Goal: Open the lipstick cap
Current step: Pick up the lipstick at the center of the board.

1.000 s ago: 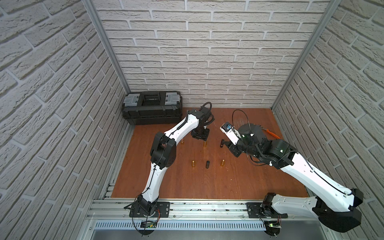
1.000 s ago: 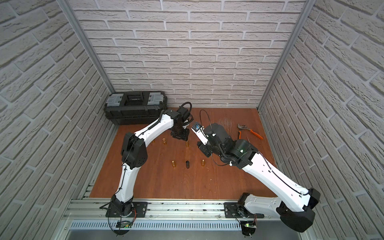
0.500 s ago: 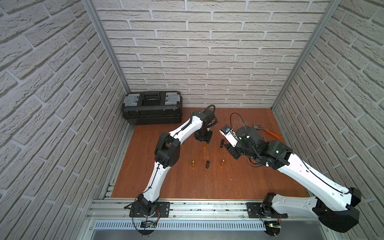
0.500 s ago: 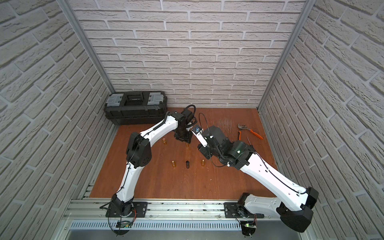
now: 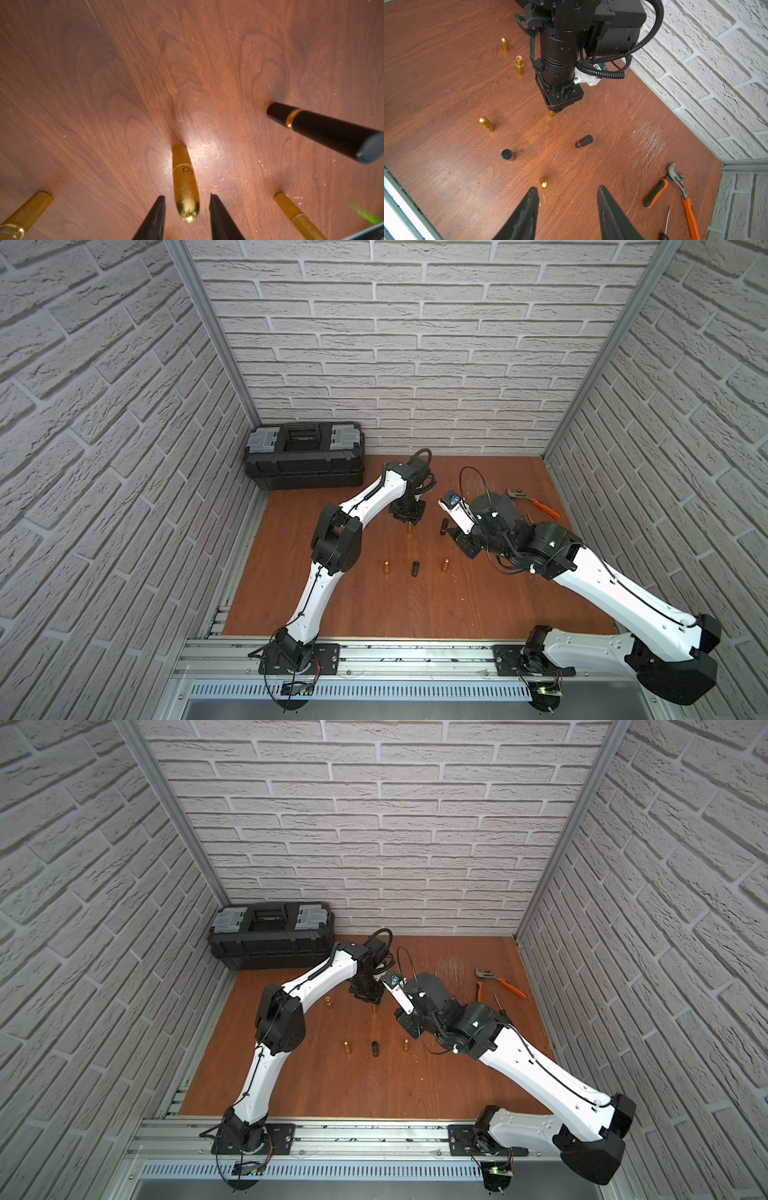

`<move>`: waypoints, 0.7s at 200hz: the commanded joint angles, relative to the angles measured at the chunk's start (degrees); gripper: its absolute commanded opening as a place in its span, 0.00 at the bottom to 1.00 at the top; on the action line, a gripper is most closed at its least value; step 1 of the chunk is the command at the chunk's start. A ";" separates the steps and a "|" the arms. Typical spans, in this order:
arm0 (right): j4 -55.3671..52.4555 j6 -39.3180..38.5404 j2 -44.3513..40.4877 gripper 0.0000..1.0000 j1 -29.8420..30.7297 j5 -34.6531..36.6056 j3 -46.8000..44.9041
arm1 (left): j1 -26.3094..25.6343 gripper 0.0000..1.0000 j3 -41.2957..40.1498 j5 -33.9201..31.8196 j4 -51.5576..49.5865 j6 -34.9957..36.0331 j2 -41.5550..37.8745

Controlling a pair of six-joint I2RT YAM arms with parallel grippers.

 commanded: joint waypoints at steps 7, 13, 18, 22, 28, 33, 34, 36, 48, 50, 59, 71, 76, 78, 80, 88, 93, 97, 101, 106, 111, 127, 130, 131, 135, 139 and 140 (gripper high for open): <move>2.21 0.76 -0.52 0.48 0.21 0.57 -0.96 | -0.34 0.39 1.13 -0.37 -2.17 1.02 1.25; 2.32 0.82 -0.52 0.48 0.14 0.58 -1.00 | -0.33 0.39 1.10 -0.29 -2.28 1.04 1.37; 2.38 0.78 -0.52 0.48 0.14 0.57 -1.12 | -0.38 0.40 1.13 -0.28 -2.29 1.03 1.35; 2.43 0.77 -0.52 0.48 0.15 0.42 -1.13 | -0.38 0.40 1.06 -0.28 -2.17 1.01 1.40; 2.44 0.84 -0.50 0.48 0.14 0.47 -1.18 | -0.43 0.40 0.99 -0.20 -2.20 1.07 1.43; 2.42 0.77 -0.44 0.48 0.19 0.53 -1.14 | -0.45 0.40 1.05 -0.20 -2.13 1.11 1.49; 2.43 0.76 -0.48 0.48 0.17 0.51 -1.14 | -0.47 0.40 1.05 -0.20 -2.09 1.07 1.50; 2.37 0.78 -0.44 0.48 0.17 0.54 -1.14 | -0.47 0.40 1.03 -0.20 -2.07 1.04 1.46; 2.52 0.70 -0.49 0.48 0.17 0.69 -1.20 | -0.47 0.38 1.01 -0.19 -2.14 1.00 1.63; 2.53 0.74 -0.46 0.48 0.15 0.72 -1.22 | -0.45 0.38 1.00 -0.19 -2.12 0.96 1.71; 2.61 0.67 -0.43 0.48 0.17 0.83 -1.27 | -0.48 0.36 0.92 -0.11 -2.06 1.03 1.85; 2.78 0.64 -0.46 0.48 0.19 0.77 -1.27 | -0.46 0.33 0.85 -0.02 -1.91 1.06 1.91; 2.79 0.61 -0.50 0.48 0.15 0.79 -1.23 | -0.49 0.33 0.84 0.00 -1.93 1.04 1.93; 2.79 0.59 -0.45 0.48 0.12 0.81 -1.22 | -0.48 0.33 0.80 -0.02 -1.92 1.04 1.96; 2.75 0.54 -0.45 0.48 0.14 0.75 -1.22 | -0.45 0.32 0.79 -0.02 -1.93 1.04 2.01; 2.79 0.52 -0.40 0.48 0.14 0.88 -1.22 | -0.43 0.31 0.78 -0.11 -1.88 1.03 1.96; 2.75 0.53 -0.36 0.48 0.14 0.81 -1.22 | -0.49 0.30 0.79 -0.11 -1.89 1.06 1.94; 2.77 0.56 -0.36 0.48 0.14 0.81 -1.27 | -0.49 0.29 0.79 -0.03 -1.89 1.04 2.00; 2.75 0.50 -0.47 0.48 0.18 0.82 -1.22 | -0.49 0.28 0.79 -0.10 -1.94 1.05 2.01; 2.74 0.50 -0.46 0.48 0.16 0.78 -1.31 | -0.46 0.27 0.73 -0.11 -1.89 1.08 1.94; 2.75 0.54 -0.51 0.48 0.19 0.82 -1.31 | -0.50 0.27 0.78 -0.11 -1.88 1.04 2.01; 2.76 0.50 -0.52 0.48 0.15 0.80 -1.40 | -0.50 0.23 0.79 -0.25 -1.82 1.17 2.10; 2.77 0.50 -0.52 0.47 0.15 0.80 -1.40 | -0.50 0.22 0.78 -0.16 -1.88 1.15 2.11; 2.78 0.54 -0.52 0.48 0.19 0.82 -1.35 | -0.50 0.22 0.74 -0.22 -1.83 1.14 2.16; 2.80 0.50 -0.55 0.48 0.15 0.79 -1.39 | -0.48 0.21 0.74 -0.28 -1.91 1.18 2.05; 2.81 0.53 -0.53 0.48 0.10 0.80 -1.40 | -0.45 0.20 0.72 -0.28 -1.88 1.20 2.19; 2.80 0.47 -0.52 0.48 0.12 0.82 -1.40 | -0.47 0.20 0.71 -0.28 -1.84 1.21 2.20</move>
